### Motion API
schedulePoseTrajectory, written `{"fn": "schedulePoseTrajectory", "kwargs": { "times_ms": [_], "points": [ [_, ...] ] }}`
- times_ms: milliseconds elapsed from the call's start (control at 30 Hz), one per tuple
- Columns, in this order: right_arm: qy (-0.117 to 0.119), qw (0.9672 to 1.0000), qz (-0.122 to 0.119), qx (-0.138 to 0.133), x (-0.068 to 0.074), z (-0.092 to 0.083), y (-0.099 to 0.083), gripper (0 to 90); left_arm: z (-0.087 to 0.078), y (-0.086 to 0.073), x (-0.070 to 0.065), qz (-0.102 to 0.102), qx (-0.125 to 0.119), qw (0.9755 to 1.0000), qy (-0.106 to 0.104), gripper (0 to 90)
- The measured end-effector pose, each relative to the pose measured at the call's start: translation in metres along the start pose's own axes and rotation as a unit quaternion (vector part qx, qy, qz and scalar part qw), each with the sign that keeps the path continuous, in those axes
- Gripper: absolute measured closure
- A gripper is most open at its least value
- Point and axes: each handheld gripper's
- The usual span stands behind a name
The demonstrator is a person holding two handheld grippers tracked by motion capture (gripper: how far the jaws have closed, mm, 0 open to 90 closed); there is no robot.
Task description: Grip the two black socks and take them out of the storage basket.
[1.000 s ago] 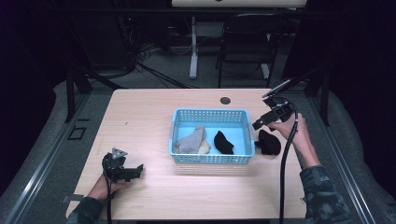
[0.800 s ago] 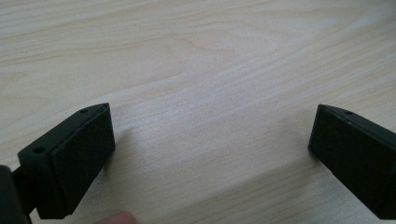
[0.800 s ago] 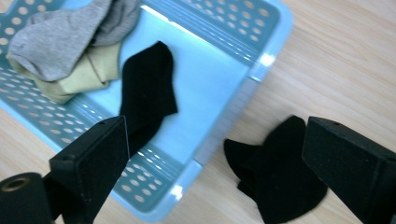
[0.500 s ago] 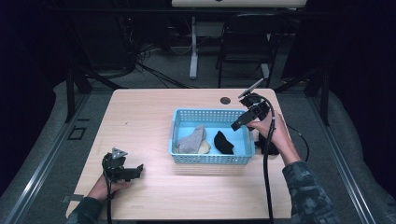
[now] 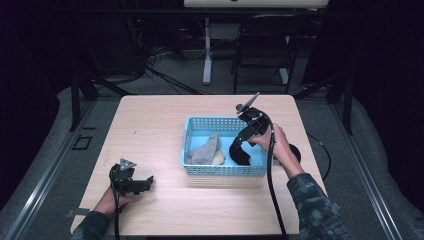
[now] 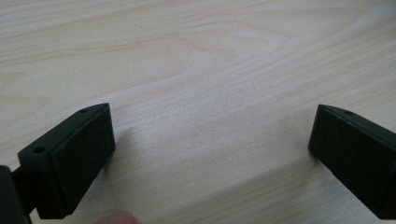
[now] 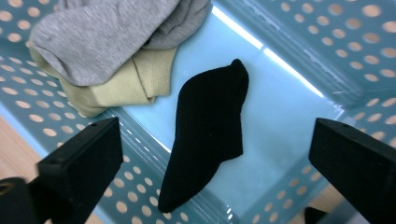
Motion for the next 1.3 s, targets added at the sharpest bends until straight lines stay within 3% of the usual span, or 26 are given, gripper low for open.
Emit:
{"fn": "schedulePoseTrajectory", "kwargs": {
  "times_ms": [100, 367, 433, 467, 500, 533, 633, 667, 700, 800, 867, 900, 933, 1067, 1167, 1300],
  "points": [
    [0.001, 0.9998, -0.007, 0.019, 0.005, 0.015, 0.003, 14.1, 0.000, 0.000, 0.000, 0.000, 0.000, 1.0000, 0.000, 0.3],
    [-0.006, 0.9989, 0.000, 0.047, 0.009, 0.041, 0.003, 27.4, 0.000, 0.000, 0.000, 0.000, -0.001, 1.0000, 0.000, 0.4],
    [-0.012, 0.9974, -0.007, 0.070, 0.010, 0.049, 0.003, 33.9, 0.000, 0.000, 0.000, 0.000, 0.000, 1.0000, 0.000, 0.4],
    [-0.006, 0.9982, 0.004, 0.060, 0.011, 0.054, 0.001, 37.8, 0.000, 0.000, 0.000, 0.000, 0.000, 1.0000, 0.000, 0.4],
    [-0.009, 0.9970, -0.007, 0.077, 0.009, 0.054, 0.002, 38.7, 0.000, 0.000, 0.000, 0.001, -0.001, 1.0000, 0.000, 0.4],
    [-0.012, 0.9975, -0.002, 0.070, 0.010, 0.058, 0.001, 40.3, 0.000, 0.000, 0.000, 0.000, 0.000, 1.0000, 0.000, 0.4],
    [-0.014, 0.9961, -0.006, 0.087, 0.010, 0.061, 0.001, 46.0, 0.000, 0.000, 0.000, 0.001, 0.000, 1.0000, 0.000, 0.4],
    [-0.011, 0.9973, 0.011, 0.072, 0.011, 0.065, -0.001, 50.0, 0.000, 0.000, 0.000, 0.001, -0.001, 1.0000, 0.000, 0.4],
    [-0.015, 0.9959, -0.003, 0.090, 0.010, 0.063, 0.000, 54.9, 0.000, 0.000, 0.000, 0.001, 0.000, 1.0000, 0.000, 0.4],
    [-0.016, 0.9949, -0.001, 0.100, 0.011, 0.062, 0.001, 63.8, 0.000, 0.000, 0.000, 0.001, -0.001, 1.0000, 0.000, 0.4],
    [-0.016, 0.9951, -0.003, 0.097, 0.011, 0.064, 0.001, 65.9, 0.000, 0.000, 0.000, 0.001, 0.000, 1.0000, 0.000, 0.4],
    [-0.015, 0.9960, 0.005, 0.088, 0.012, 0.066, 0.000, 70.1, 0.000, 0.000, 0.000, 0.000, -0.001, 1.0000, 0.000, 0.4],
    [-0.013, 0.9951, 0.001, 0.098, 0.012, 0.066, 0.000, 75.6, 0.000, 0.000, 0.000, 0.001, 0.000, 1.0000, 0.000, 0.4],
    [-0.014, 0.9959, 0.005, 0.089, 0.013, 0.065, -0.001, 78.4, 0.000, 0.000, 0.000, 0.001, -0.001, 1.0000, 0.000, 0.4],
    [-0.009, 0.9957, -0.002, 0.092, 0.012, 0.054, 0.000, 79.0, 0.000, 0.000, 0.000, 0.001, -0.001, 1.0000, 0.000, 0.4],
    [-0.005, 0.9973, 0.004, 0.073, 0.012, 0.041, -0.001, 79.0, 0.000, 0.000, 0.000, 0.000, 0.000, 1.0000, 0.000, 0.4]
  ]
}}
Point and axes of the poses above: each handheld gripper's, and its own axes: z roughly forward along the jaws, y roughly out of its top, x roughly to its left, and after that the axes turned 1 degree about y, right-handed
